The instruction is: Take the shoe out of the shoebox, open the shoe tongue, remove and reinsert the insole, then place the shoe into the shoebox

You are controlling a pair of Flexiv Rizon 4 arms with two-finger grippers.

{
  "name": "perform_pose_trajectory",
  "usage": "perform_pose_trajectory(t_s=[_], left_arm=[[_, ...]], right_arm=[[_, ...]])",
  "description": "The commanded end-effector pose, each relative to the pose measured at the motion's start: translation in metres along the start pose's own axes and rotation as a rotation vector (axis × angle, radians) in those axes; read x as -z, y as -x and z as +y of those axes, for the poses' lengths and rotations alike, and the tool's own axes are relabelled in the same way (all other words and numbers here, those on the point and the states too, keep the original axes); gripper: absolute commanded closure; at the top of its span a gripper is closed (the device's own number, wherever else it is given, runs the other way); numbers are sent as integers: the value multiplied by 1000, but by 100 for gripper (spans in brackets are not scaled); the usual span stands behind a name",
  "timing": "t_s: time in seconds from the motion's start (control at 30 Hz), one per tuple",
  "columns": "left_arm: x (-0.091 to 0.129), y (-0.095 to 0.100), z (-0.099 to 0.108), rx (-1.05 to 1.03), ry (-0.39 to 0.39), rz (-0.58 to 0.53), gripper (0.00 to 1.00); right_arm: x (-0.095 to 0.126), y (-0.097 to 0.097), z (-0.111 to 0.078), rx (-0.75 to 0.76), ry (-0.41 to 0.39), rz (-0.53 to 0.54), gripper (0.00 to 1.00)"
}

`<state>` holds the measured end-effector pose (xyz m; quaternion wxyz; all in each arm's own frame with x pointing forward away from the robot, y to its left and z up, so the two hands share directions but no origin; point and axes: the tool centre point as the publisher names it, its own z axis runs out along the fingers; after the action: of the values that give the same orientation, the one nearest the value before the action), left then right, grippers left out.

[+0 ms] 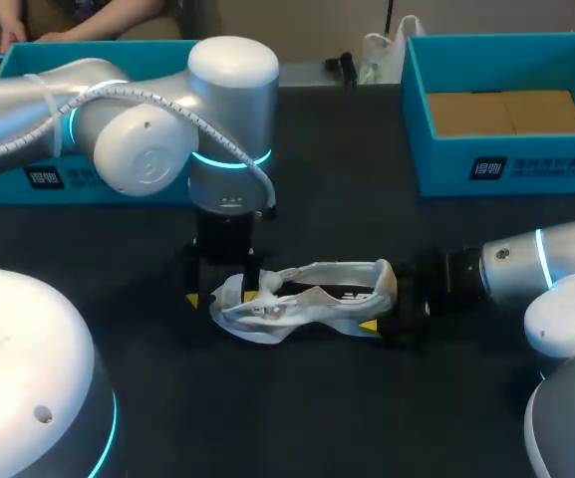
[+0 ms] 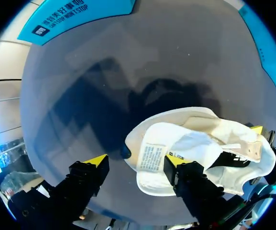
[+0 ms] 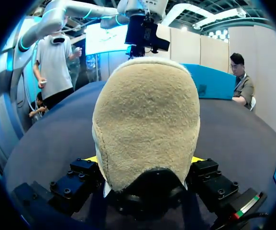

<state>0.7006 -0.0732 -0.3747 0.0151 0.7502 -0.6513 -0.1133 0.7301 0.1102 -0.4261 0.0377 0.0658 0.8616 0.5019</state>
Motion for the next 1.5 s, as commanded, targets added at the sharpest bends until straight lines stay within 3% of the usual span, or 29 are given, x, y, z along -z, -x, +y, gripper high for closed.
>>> perform_pose_trajectory(t_s=[0.03, 0.67, 1.17, 1.33, 1.5], left_arm=[[9, 1, 2, -52, 4, 12, 0], [83, -19, 10, -291, -155, 4, 0], [133, -47, 14, -713, -330, -41, 0], [159, -53, 15, -969, -332, 13, 0], [178, -59, 18, -1272, -249, 45, 0]], right_arm=[[-1, -2, 0, -1, -2, -1, 100], [-1, -2, 0, -1, -2, -1, 100], [-1, -2, 0, -1, -2, -1, 100], [-1, -2, 0, -1, -2, -1, 100], [-1, -2, 0, -1, -2, -1, 100]])
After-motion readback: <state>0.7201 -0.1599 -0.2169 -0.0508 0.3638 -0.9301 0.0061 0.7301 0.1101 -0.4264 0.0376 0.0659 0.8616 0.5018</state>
